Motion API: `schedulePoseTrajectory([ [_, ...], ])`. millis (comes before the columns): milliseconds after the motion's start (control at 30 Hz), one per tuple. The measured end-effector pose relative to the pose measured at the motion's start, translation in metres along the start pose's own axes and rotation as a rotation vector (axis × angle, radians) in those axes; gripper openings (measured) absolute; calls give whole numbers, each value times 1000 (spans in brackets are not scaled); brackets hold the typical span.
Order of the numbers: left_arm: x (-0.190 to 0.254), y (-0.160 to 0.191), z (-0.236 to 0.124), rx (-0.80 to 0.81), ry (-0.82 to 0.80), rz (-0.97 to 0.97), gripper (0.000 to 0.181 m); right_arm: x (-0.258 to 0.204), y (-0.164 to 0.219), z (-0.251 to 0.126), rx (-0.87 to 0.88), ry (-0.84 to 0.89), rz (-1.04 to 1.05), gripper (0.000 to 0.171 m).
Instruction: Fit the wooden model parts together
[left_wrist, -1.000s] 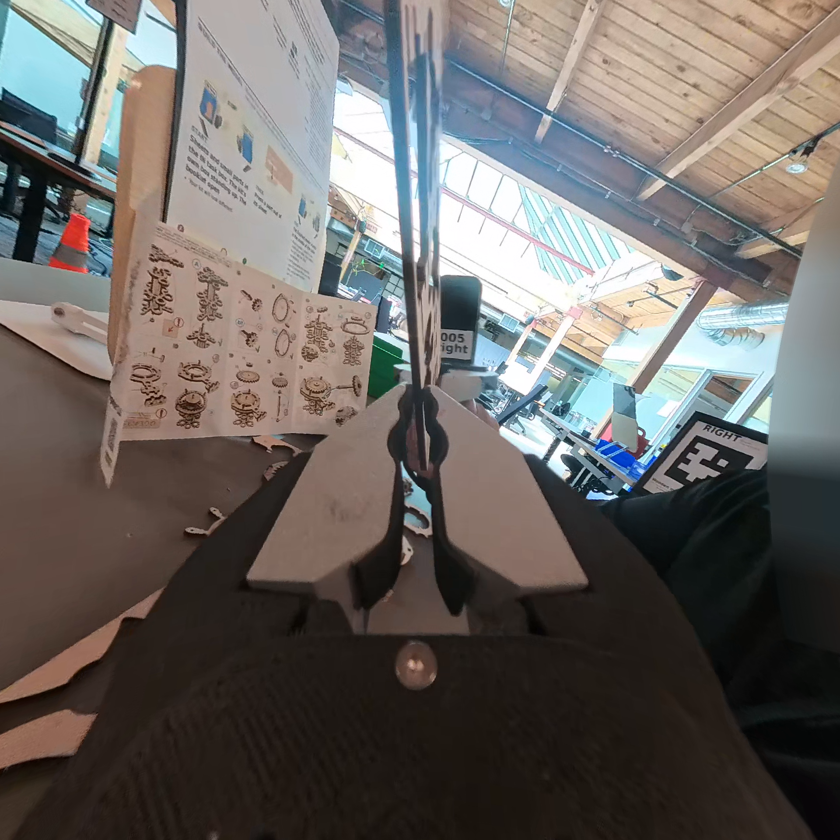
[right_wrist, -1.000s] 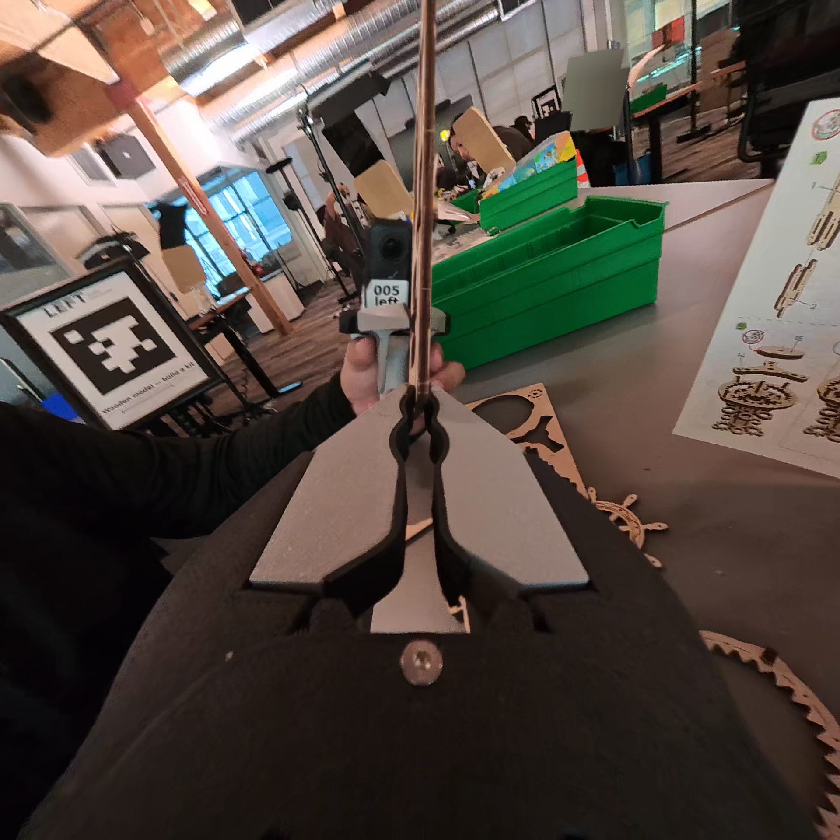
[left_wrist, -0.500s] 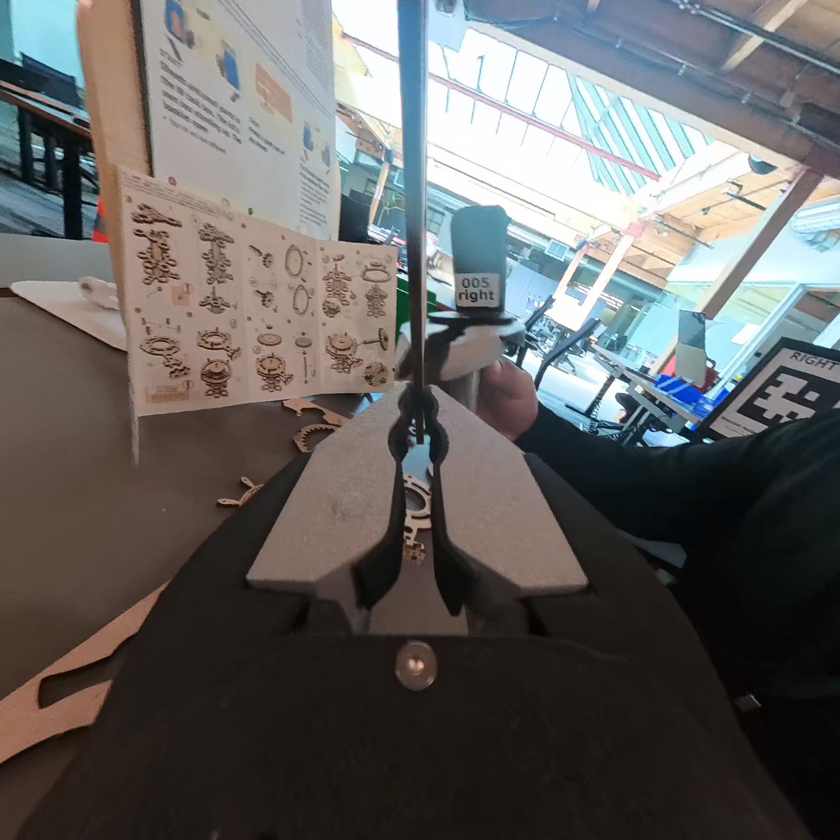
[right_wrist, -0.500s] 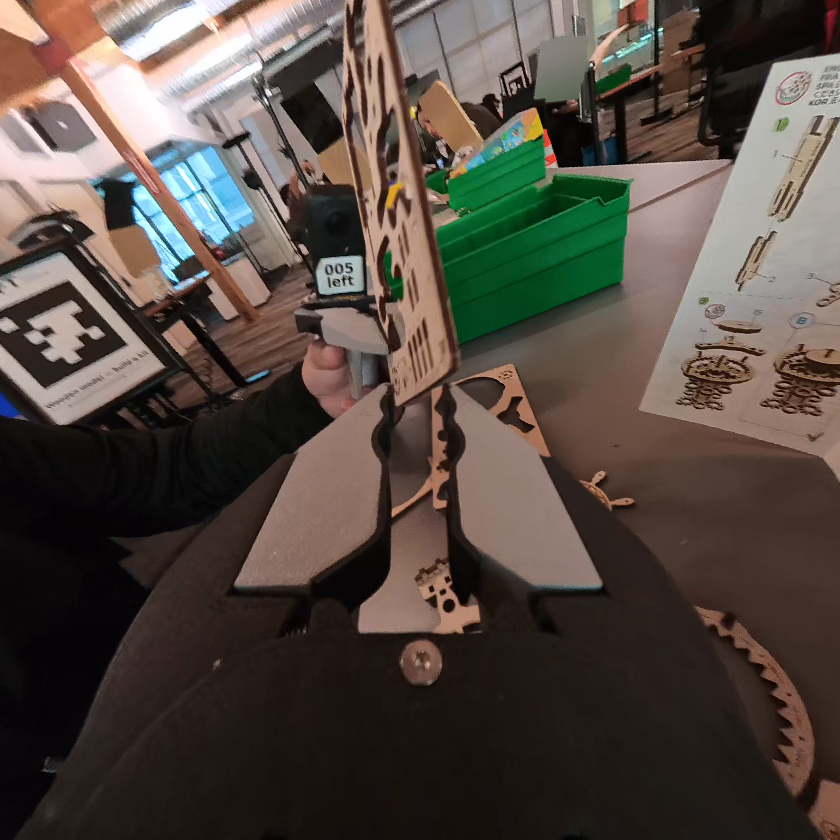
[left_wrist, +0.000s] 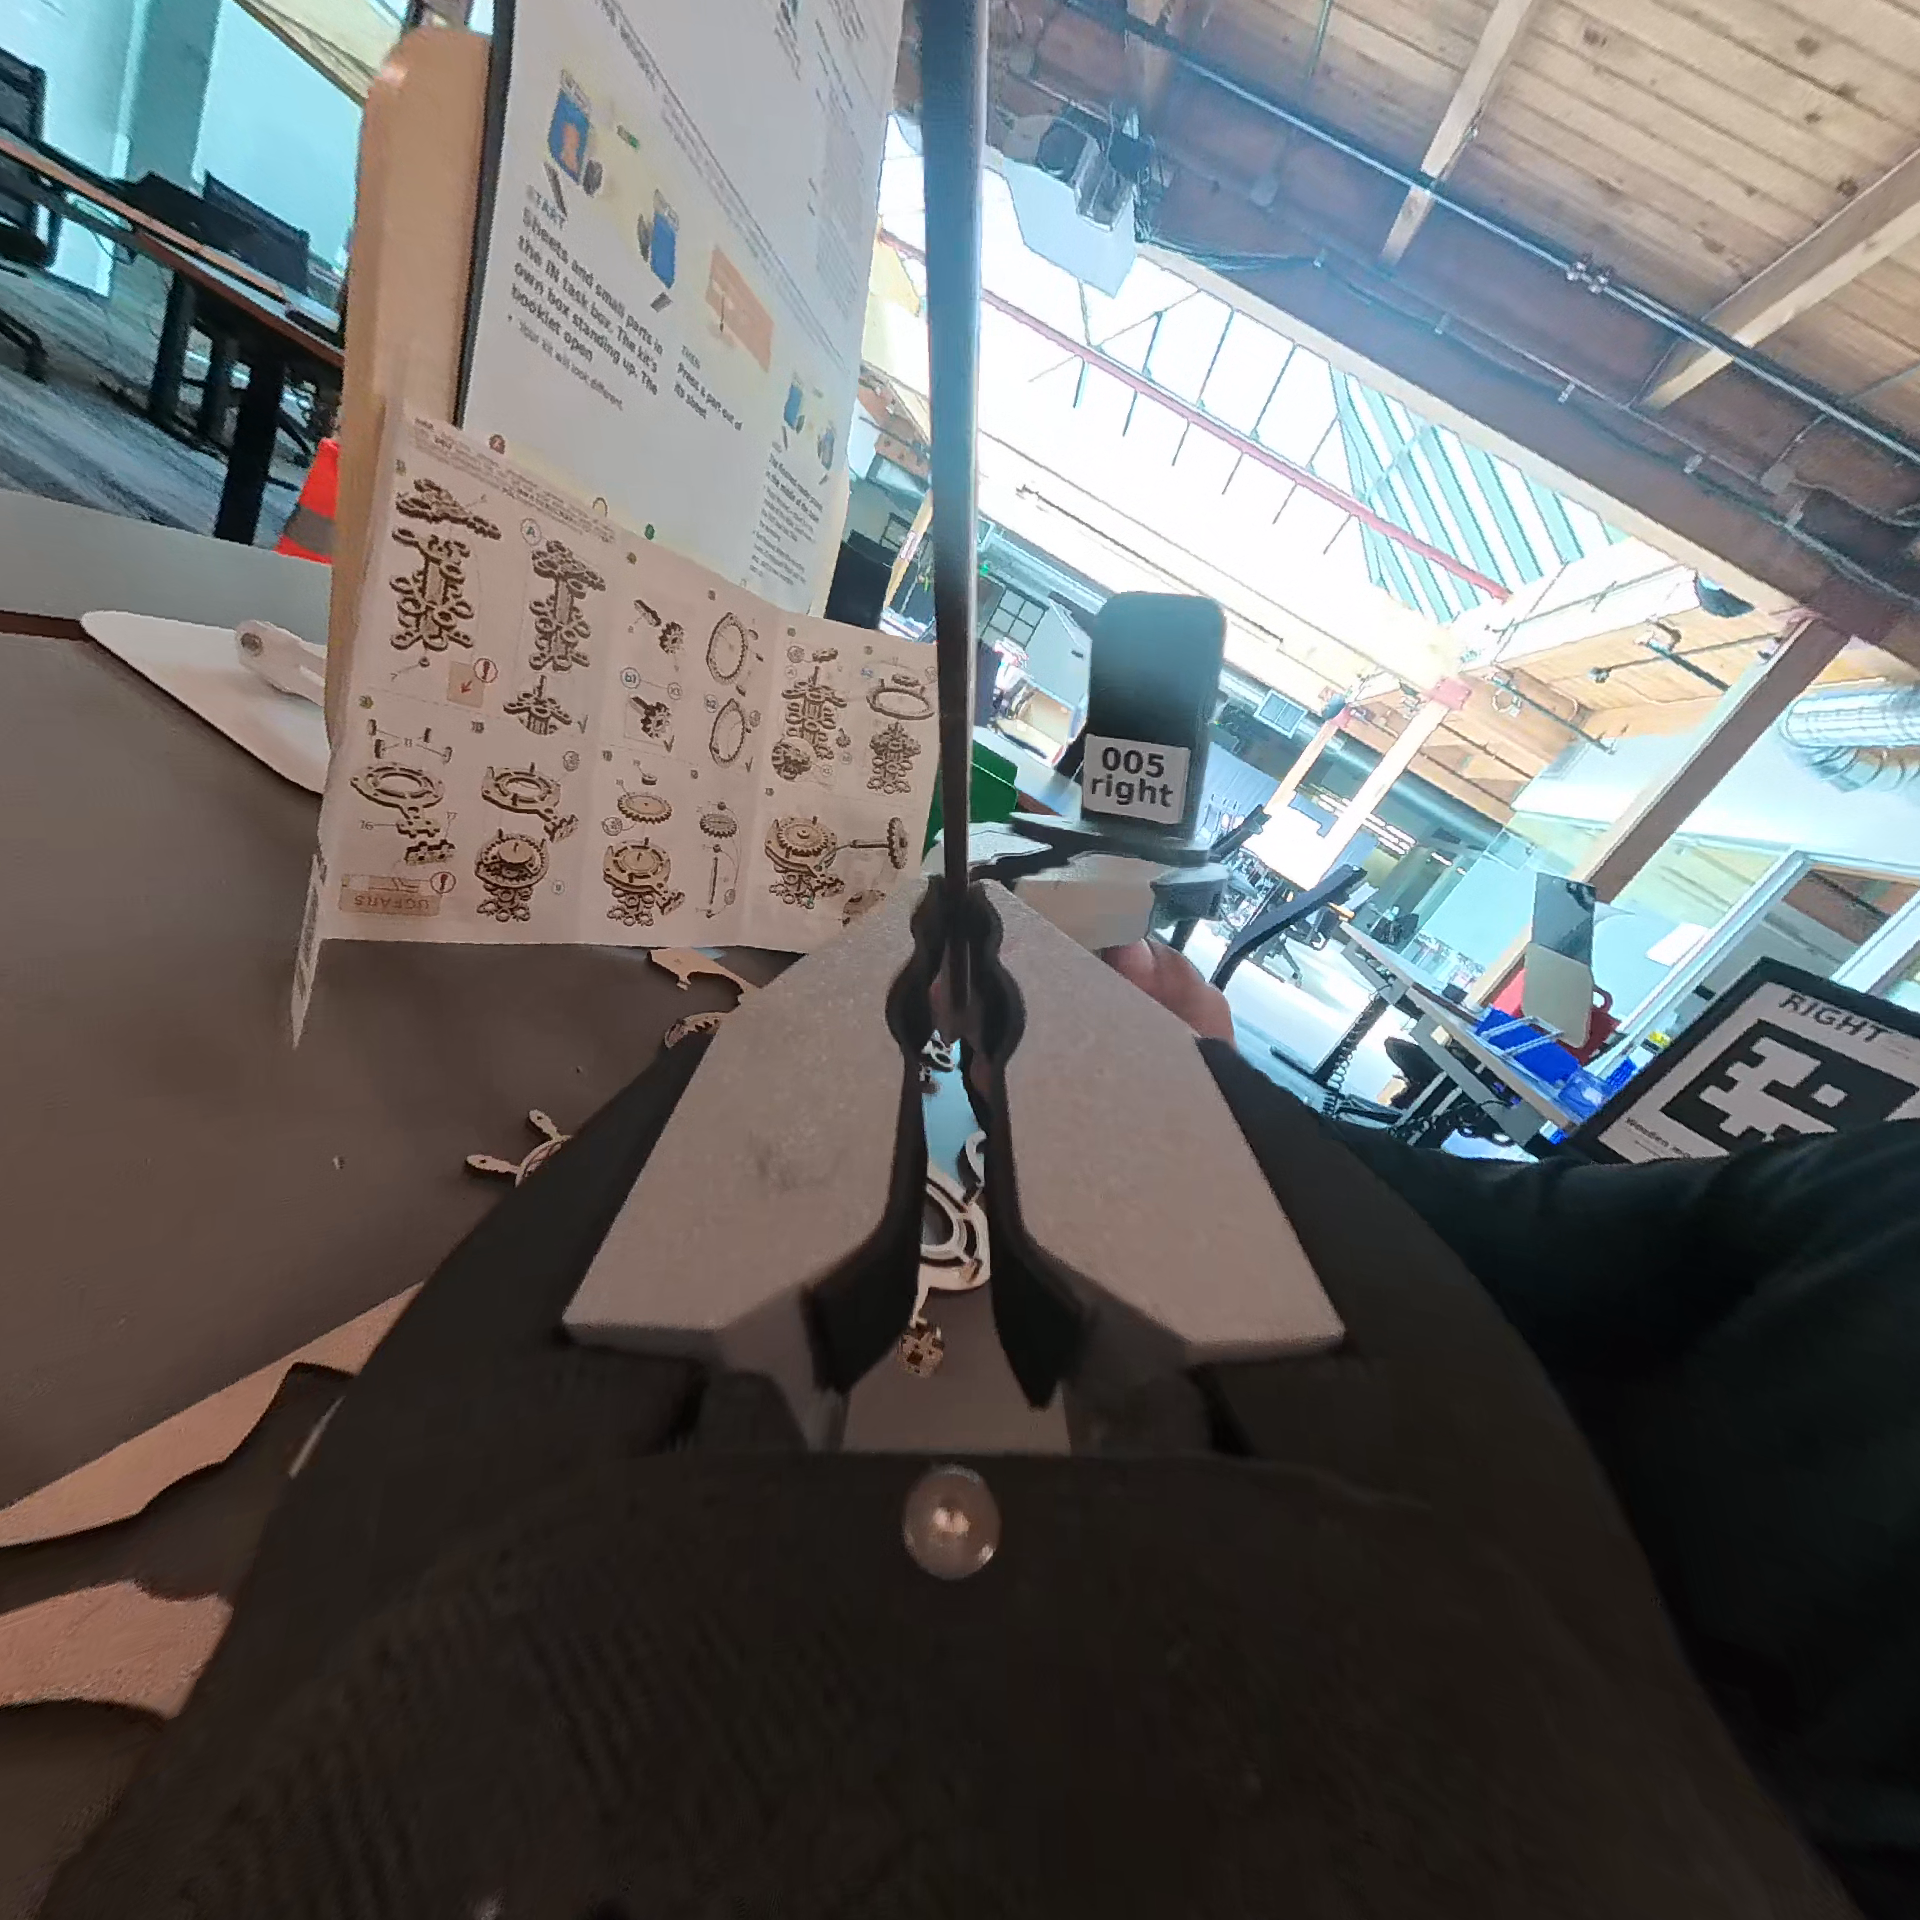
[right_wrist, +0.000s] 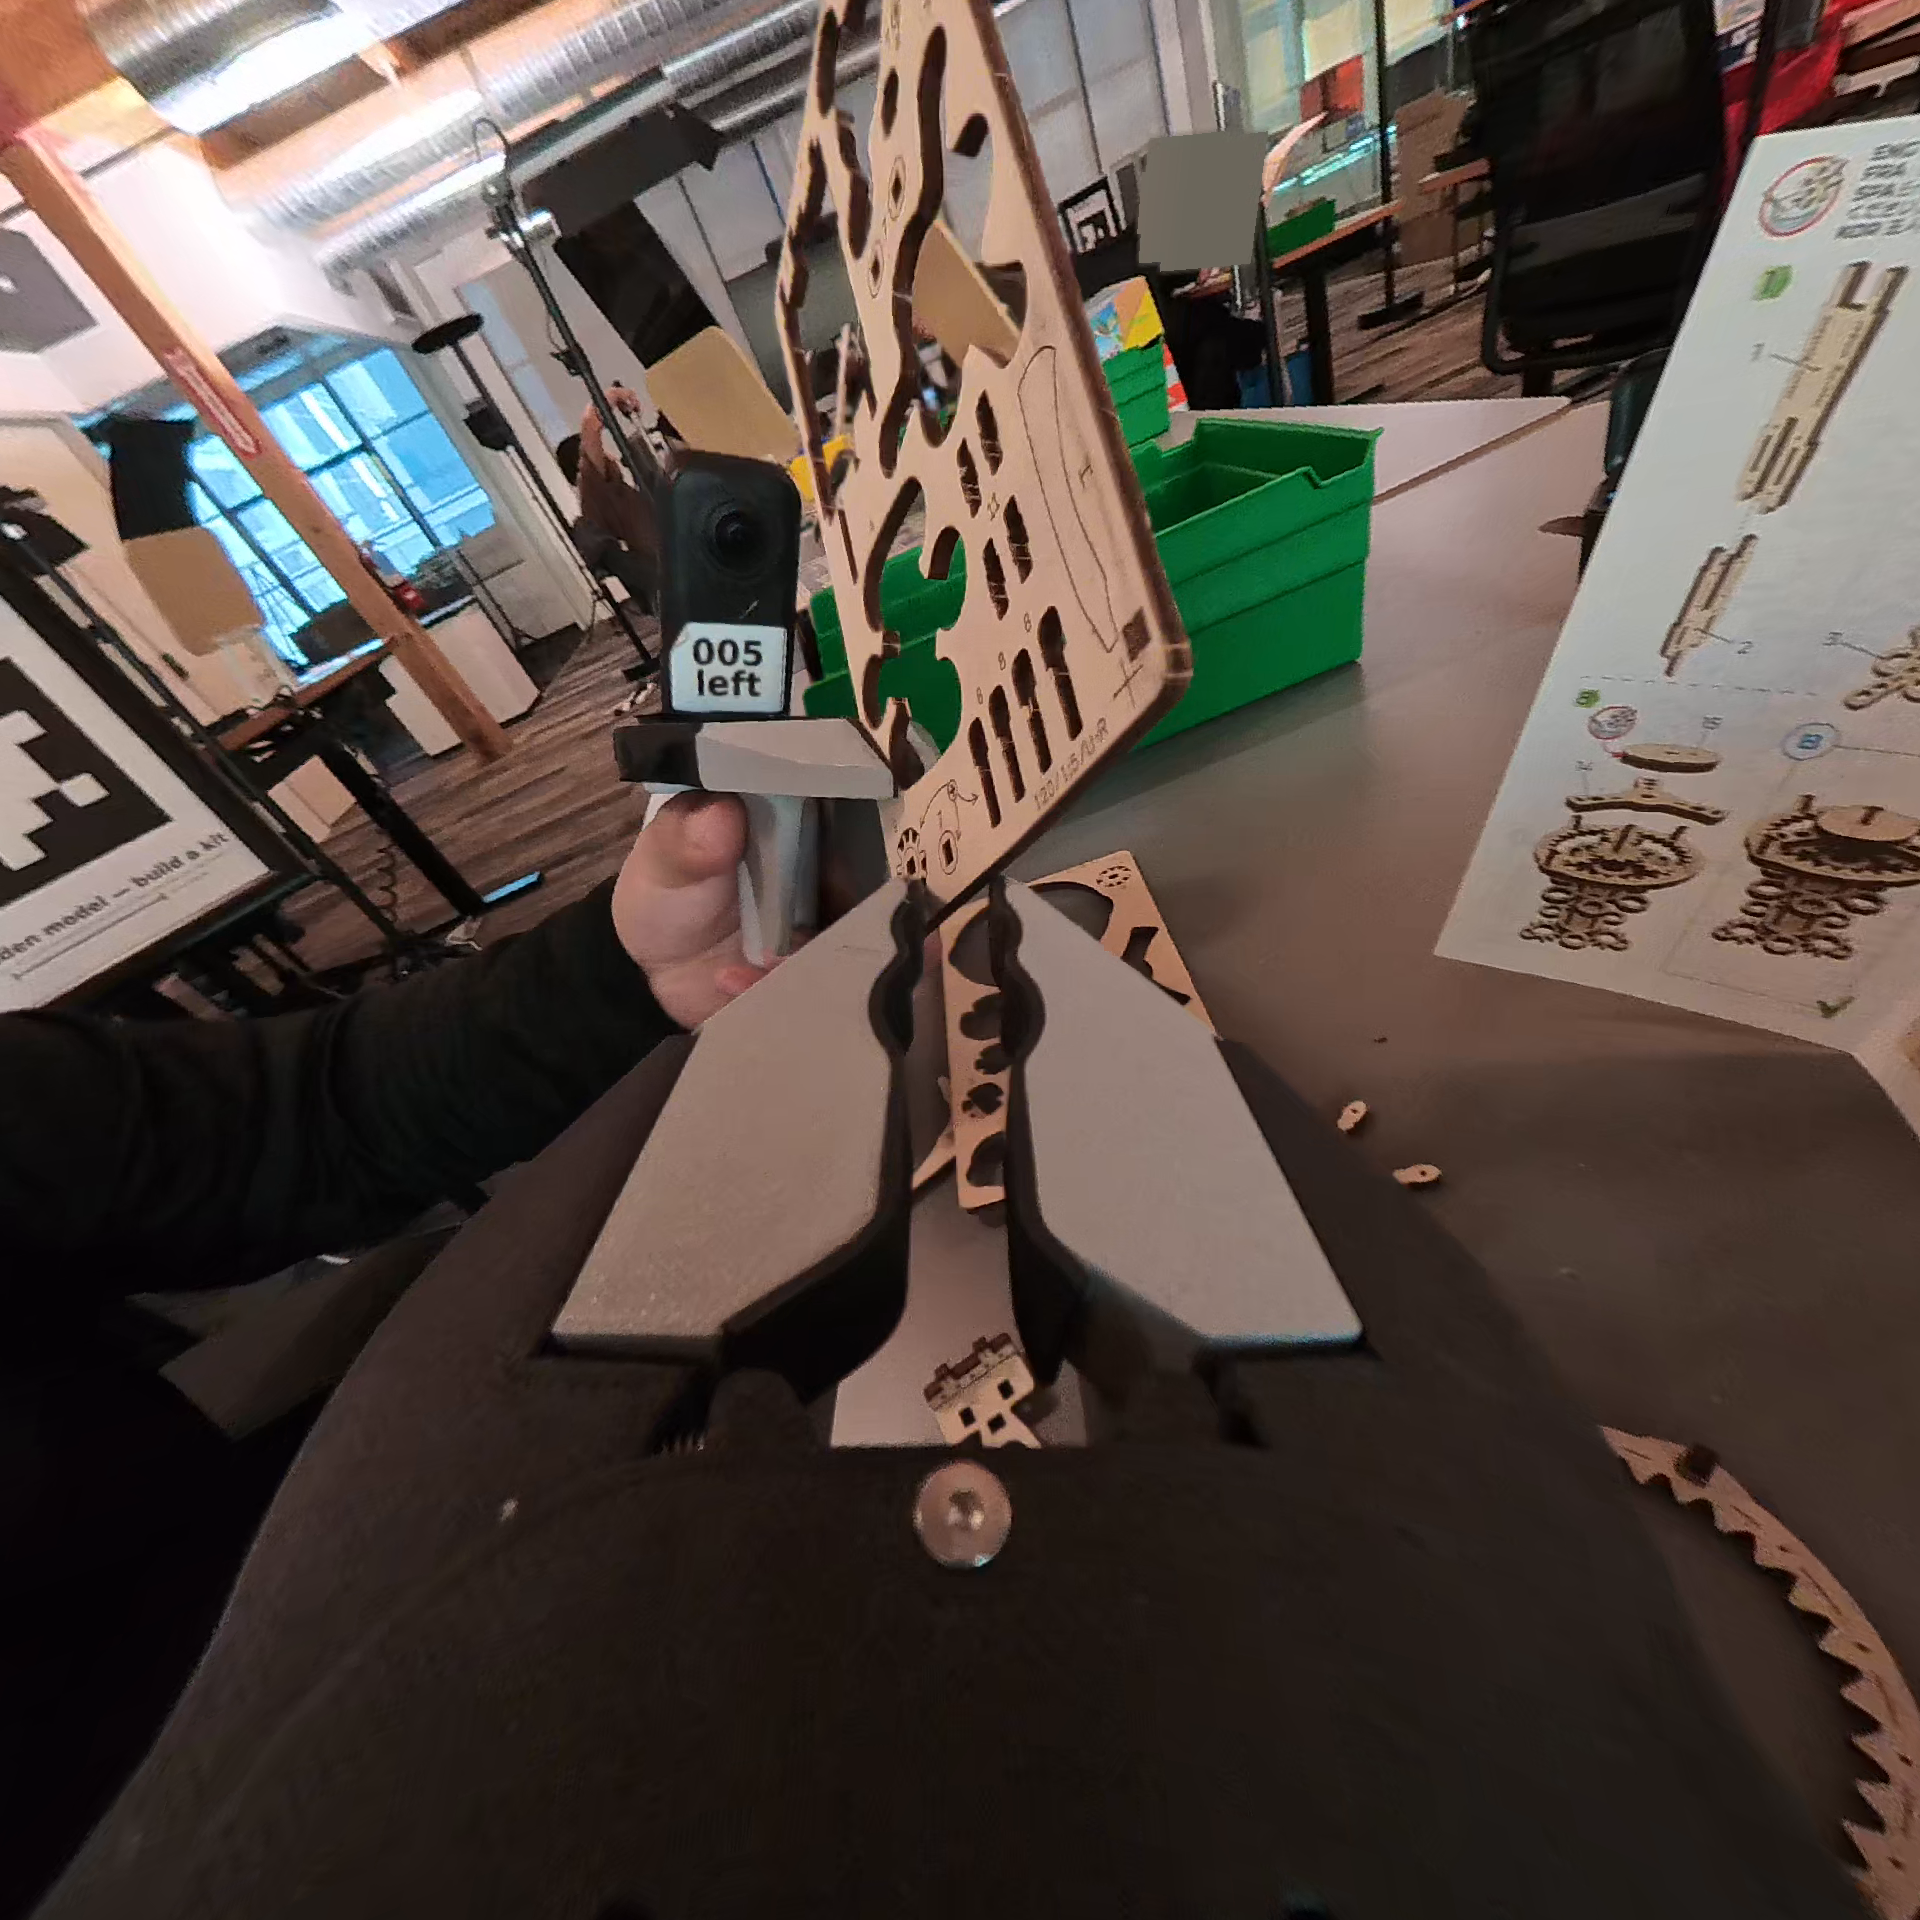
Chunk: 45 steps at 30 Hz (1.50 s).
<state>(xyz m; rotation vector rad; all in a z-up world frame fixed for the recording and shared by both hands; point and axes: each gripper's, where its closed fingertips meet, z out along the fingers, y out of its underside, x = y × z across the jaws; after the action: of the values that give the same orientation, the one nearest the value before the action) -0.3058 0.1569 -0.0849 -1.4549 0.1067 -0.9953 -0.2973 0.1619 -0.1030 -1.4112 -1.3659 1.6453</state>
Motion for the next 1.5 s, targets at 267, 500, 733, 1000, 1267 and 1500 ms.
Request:
schedulePoseTrajectory([
  [267,-5,4,6,33,-19,-60,0,5,4,2,-14,24,-12,12],
  [500,-2,5,10,69,-31,-77,0,4,-4,-3,39,-19,52,11],
  [733,-8,12,12,47,-63,-71,0,11,3,-3,-1,36,24,13],
  [1000,-9,19,14,9,-100,-36,0,13,10,-6,-29,29,75,11],
  [1267,-10,20,14,19,-108,-73,1,14,11,-6,-40,92,28,11],
  [1500,-12,18,12,27,-116,-68,2,15,9,-5,-50,171,-65,11],
])
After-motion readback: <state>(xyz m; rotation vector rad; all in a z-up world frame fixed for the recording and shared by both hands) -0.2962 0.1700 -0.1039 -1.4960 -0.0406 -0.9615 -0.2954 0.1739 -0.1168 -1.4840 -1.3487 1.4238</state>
